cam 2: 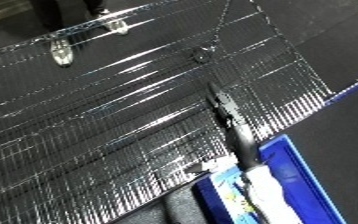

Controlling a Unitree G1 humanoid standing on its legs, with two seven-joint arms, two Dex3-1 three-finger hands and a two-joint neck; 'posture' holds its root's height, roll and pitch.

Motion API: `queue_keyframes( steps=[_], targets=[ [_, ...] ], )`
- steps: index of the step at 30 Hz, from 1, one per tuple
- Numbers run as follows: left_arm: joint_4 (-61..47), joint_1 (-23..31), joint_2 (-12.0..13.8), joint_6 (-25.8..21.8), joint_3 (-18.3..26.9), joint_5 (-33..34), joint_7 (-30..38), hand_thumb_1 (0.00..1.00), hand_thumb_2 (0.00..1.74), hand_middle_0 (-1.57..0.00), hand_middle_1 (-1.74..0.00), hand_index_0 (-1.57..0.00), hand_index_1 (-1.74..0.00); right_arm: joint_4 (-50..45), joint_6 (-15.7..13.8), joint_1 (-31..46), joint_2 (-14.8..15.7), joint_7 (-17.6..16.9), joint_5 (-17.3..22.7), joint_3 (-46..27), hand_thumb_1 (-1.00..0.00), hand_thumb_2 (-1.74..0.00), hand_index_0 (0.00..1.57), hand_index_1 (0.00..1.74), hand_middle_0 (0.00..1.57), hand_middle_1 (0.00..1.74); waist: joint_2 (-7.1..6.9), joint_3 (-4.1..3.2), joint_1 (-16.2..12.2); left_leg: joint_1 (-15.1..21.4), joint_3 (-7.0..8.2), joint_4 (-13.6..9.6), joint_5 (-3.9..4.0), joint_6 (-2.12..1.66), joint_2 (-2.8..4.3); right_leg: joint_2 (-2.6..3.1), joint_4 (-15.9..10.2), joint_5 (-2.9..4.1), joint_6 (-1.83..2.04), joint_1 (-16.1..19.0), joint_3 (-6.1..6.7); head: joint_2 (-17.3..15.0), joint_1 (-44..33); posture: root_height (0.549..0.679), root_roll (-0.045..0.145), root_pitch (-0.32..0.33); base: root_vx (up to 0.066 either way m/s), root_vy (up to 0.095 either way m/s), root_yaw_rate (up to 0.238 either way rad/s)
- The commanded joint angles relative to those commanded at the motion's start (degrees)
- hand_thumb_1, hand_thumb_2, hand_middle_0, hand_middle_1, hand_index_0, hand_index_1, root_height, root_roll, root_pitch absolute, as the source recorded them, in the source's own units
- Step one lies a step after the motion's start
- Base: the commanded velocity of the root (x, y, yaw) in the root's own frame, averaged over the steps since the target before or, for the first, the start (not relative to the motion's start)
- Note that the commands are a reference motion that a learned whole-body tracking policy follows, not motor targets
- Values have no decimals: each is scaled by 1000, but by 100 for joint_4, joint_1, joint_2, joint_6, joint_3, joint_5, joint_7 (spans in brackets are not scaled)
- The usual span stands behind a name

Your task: Pick up the object and place it into the box

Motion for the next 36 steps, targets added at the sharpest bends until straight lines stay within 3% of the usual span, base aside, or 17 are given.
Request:
queue_keyframes(
  steps=[14,30,36],
  targets=[
    [-160,202,131,29,309,129,-48,1000,1740,-1570,-1740,-1570,-1740,124,-15,87,235,-46,-15,213,0,0,0,0,0,0,-141,11,322,-116,-216,138,59,10,-10,51,175,-90,-6,92,-184,-136,-546,671,35,-102,52,-29,106],
    [-256,323,180,85,303,116,-130,1000,1740,-1570,-1740,-1570,-1740,240,-179,215,349,-355,-121,310,0,0,0,0,0,0,-201,96,355,-175,-206,219,38,33,-29,22,240,-97,41,54,-184,-128,-754,670,33,-104,11,-2,0],
    [-266,352,188,98,330,101,-147,1000,1740,-1570,-1740,-1570,-1740,300,-179,261,341,-298,-137,326,0,0,0,0,0,0,-195,108,350,-188,-195,196,56,23,-31,12,197,-74,59,48,-182,-145,-805,670,33,-102,-4,4,-12]
  ],
)
